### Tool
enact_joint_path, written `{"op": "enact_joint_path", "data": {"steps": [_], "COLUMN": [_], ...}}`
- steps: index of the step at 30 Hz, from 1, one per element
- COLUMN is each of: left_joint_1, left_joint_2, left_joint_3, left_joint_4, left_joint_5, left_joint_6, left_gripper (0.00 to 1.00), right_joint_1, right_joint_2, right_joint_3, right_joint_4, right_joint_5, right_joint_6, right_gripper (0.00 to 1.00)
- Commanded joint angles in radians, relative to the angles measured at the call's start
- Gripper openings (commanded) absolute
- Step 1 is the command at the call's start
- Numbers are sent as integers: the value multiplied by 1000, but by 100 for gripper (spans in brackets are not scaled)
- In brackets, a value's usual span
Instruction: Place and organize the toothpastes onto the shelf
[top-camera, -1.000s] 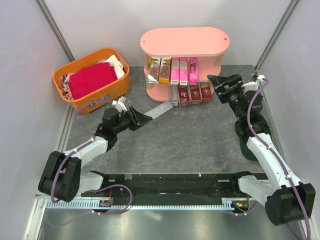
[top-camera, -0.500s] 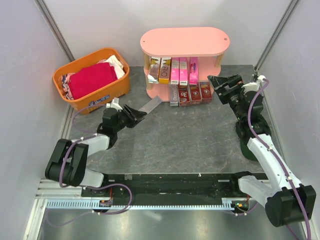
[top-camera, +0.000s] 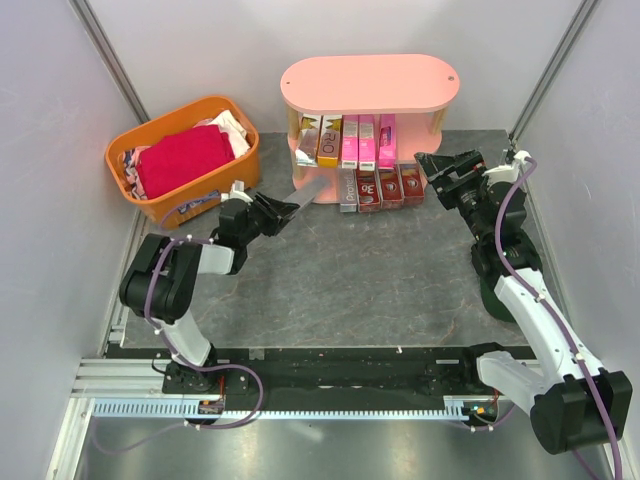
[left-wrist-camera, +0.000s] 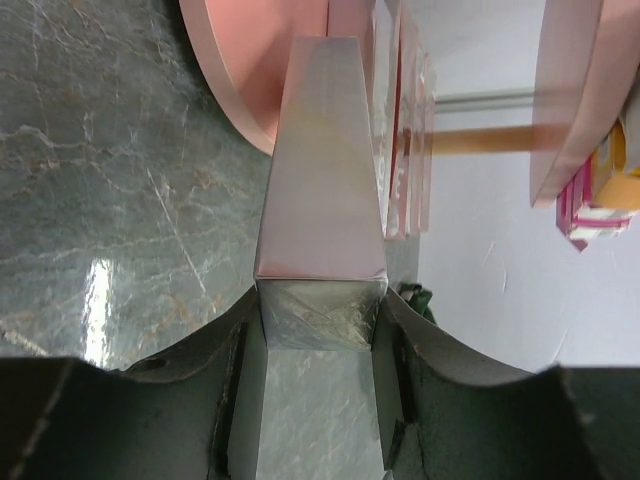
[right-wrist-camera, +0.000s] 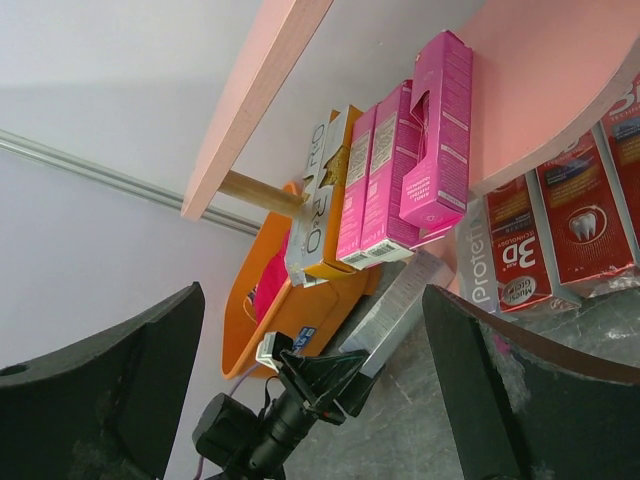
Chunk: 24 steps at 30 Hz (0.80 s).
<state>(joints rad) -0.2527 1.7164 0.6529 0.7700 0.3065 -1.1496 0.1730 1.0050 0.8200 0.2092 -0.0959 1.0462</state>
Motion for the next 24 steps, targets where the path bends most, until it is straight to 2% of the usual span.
{"op": "enact_joint_path", "data": {"steps": [1, 8, 20, 22, 24], "left_joint_1": [-5, -49, -89, -103, -115], "left_joint_2": [67, 192, 293, 318, 348], "left_joint_3": [27, 97, 174, 197, 231], "left_joint_4": [123, 173, 192, 187, 184], "left_joint_5": [-90, -155, -213, -201, -187], "left_joint_6": [-85, -157, -202, -200, -202], "left_gripper": [2, 2, 2, 4, 11], "right_joint_1": [-1, -1, 0, -1, -1], "right_joint_2": [-11, 0, 9, 9, 7], "right_joint_3": [45, 56, 70, 73, 73], "right_joint_4": [12, 4, -14, -14, -17], "right_joint_5": [13, 10, -8, -16, -18], "right_joint_6": [-26, -32, -43, -41, -44], "right_gripper": [98, 98, 98, 98, 98]}}
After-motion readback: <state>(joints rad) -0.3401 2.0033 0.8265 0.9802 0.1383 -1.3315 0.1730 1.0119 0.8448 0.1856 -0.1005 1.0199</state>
